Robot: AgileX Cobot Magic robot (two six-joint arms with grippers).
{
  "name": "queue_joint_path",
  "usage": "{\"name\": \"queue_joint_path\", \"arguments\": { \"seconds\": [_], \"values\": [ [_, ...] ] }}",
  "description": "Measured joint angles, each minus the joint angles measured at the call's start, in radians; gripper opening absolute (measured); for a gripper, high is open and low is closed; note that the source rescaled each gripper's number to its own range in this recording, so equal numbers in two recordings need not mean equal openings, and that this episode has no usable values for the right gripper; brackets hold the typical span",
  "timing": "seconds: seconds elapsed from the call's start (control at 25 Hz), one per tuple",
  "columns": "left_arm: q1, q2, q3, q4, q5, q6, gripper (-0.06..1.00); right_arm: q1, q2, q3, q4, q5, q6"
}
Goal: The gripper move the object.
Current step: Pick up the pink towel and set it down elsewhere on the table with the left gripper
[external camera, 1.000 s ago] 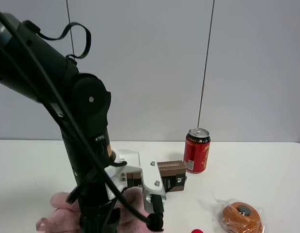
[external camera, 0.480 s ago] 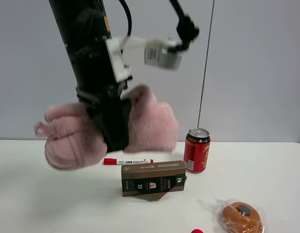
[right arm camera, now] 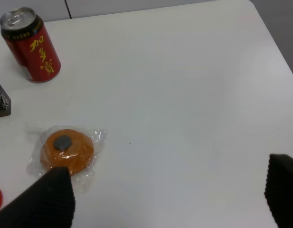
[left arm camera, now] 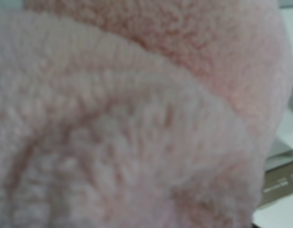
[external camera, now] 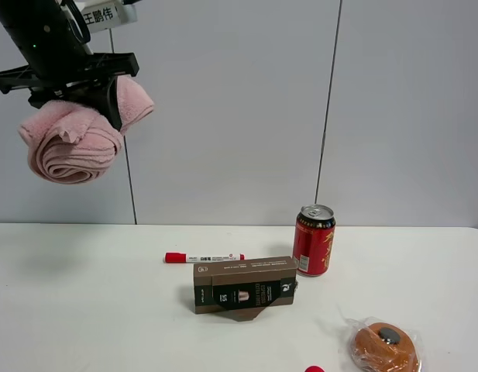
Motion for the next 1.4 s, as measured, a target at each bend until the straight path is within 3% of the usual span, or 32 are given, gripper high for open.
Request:
{"name": "queue_joint_path", "arguments": {
  "seconds": [0.2,0.6,1.04,1.4],
  "values": [
    [0.007,0.083,0.000,-0.012,0.022,-0.037,0.00,0.000,0.000,0.000,0.000,0.000,0.000],
    [-0.006,0.284,0.001,-0.012,0.135,0.004,0.00,0.000,0.000,0.000,0.000,0.000,0.000],
    [-0.008,0.376,0.001,-0.011,-0.009,-0.097,0.00,0.000,0.000,0.000,0.000,0.000,0.000],
    [-0.027,0.454,0.001,0.011,-0.020,-0.127,0.00,0.000,0.000,0.000,0.000,0.000,0.000]
  ]
}}
